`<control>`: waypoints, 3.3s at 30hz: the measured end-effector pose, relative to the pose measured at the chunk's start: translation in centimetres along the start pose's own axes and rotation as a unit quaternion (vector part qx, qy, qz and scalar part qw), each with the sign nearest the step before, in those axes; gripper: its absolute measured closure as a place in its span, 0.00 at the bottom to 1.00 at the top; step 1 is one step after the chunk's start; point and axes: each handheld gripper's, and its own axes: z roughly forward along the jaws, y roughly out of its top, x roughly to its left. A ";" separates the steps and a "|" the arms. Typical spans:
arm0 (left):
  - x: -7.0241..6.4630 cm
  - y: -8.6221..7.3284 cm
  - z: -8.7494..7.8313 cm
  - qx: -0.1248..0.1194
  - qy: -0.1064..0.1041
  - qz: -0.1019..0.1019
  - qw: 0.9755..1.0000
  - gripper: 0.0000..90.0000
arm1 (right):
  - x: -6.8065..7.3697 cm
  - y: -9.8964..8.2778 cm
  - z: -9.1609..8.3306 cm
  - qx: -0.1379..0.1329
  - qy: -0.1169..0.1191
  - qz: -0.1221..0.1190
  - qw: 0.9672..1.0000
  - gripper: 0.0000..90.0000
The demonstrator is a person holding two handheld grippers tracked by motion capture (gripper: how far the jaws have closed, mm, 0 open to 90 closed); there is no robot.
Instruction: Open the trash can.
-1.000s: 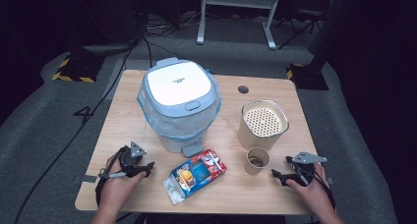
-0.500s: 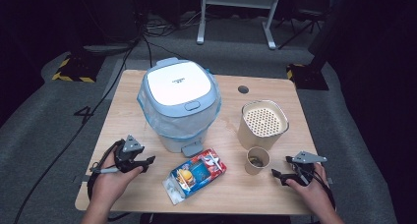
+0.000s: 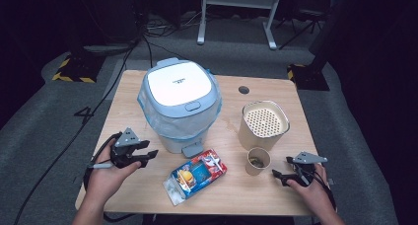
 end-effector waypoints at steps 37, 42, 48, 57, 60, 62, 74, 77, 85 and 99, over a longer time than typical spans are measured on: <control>-1.4 9.6 -4.0 -0.236 -0.152 0.035 0.959 0.93 | 0.0 0.0 0.0 0.000 0.000 0.000 1.000 0.17; -1.2 11.0 -3.4 -0.250 -0.132 0.021 0.959 0.98 | 0.0 0.0 0.0 0.000 0.000 0.000 1.000 0.17; -1.3 12.3 -2.2 -0.242 -0.111 0.017 0.964 1.00 | 0.0 0.0 0.0 0.000 0.000 0.000 1.000 0.17; -2.3 13.5 -0.3 -0.210 -0.109 0.042 0.971 1.00 | 0.0 0.0 0.0 0.000 0.000 0.000 1.000 0.17; -2.6 13.8 0.2 -0.198 -0.106 0.044 0.974 1.00 | 0.0 0.0 0.0 0.000 0.000 0.000 1.000 0.17; -2.8 13.9 0.7 -0.182 -0.093 0.051 0.978 1.00 | 0.0 0.0 0.0 0.000 0.000 0.000 1.000 0.17; -3.0 14.2 0.9 -0.165 -0.068 0.060 0.982 1.00 | 0.0 0.0 0.0 0.000 0.000 0.000 1.000 0.17; -3.1 14.3 0.9 -0.162 -0.064 0.070 0.982 1.00 | 0.0 0.0 0.0 0.000 0.000 0.000 1.000 0.17; -3.6 14.7 1.0 -0.145 -0.051 0.090 0.984 1.00 | 0.0 0.0 0.0 0.000 0.000 0.000 1.000 0.17; -3.6 14.0 0.7 -0.204 -0.111 0.055 0.971 0.64 | 0.0 0.0 0.0 0.000 0.000 0.000 1.000 0.17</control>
